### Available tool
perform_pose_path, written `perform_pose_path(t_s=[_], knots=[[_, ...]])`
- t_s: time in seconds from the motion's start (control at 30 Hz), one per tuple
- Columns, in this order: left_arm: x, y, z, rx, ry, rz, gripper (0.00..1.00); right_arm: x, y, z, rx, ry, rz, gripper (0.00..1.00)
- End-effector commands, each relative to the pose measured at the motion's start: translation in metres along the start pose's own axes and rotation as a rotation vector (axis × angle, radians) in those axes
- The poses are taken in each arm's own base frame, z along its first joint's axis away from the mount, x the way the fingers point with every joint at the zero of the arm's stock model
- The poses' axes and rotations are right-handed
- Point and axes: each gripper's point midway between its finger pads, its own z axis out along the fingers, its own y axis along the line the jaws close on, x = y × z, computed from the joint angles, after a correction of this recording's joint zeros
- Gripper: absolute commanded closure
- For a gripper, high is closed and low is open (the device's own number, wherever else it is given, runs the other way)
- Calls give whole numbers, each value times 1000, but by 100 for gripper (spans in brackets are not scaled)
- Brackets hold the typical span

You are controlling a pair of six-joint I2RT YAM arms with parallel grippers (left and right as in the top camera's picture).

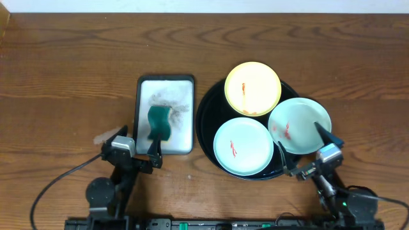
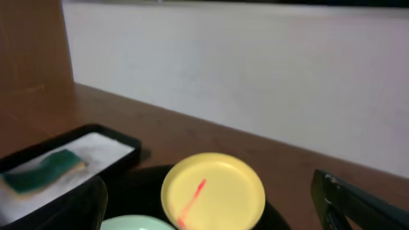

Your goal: Clean dirty plates on tray and stack at the side

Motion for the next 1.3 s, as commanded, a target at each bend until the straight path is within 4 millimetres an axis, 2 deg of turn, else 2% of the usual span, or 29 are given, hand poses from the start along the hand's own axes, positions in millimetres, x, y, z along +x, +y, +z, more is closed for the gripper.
perform_pose_path(t_s=[0.0,0.13,0.2,0.33,0.47,0.53,0.67,0.77,0.87,1.0,1.13,1.27], knots=[[-39,-10,-6,15,54,-15,6,-44,1,-4,-6,2,8,1],[-47,-10,-3,-10,280,-88,6,-64,-4,5,-12,151,77,1],[-53,-9,0,-27,404,-141,6,-72,-9,14,-13,275,172,1],[-54,-8,6,-61,612,-231,6,-74,-16,29,-13,493,299,1],[-41,-3,15,-87,801,-290,6,-71,-20,45,-29,660,388,1],[-27,-3,21,-88,872,-338,6,-66,-24,52,-25,709,419,1],[-2,-7,24,-71,1001,-414,6,-49,-16,63,-77,784,513,1],[19,-6,29,-77,1084,-427,6,-33,-16,65,-80,847,546,1],[46,2,33,-147,1189,-374,15,-12,-18,61,-46,942,575,4],[77,27,42,-350,1277,-269,16,7,-16,53,-32,1043,614,11],[104,33,63,-390,1309,-278,27,14,-13,47,-31,1091,636,21],[136,40,83,-400,1341,-284,37,15,-11,44,-31,1104,642,24]])
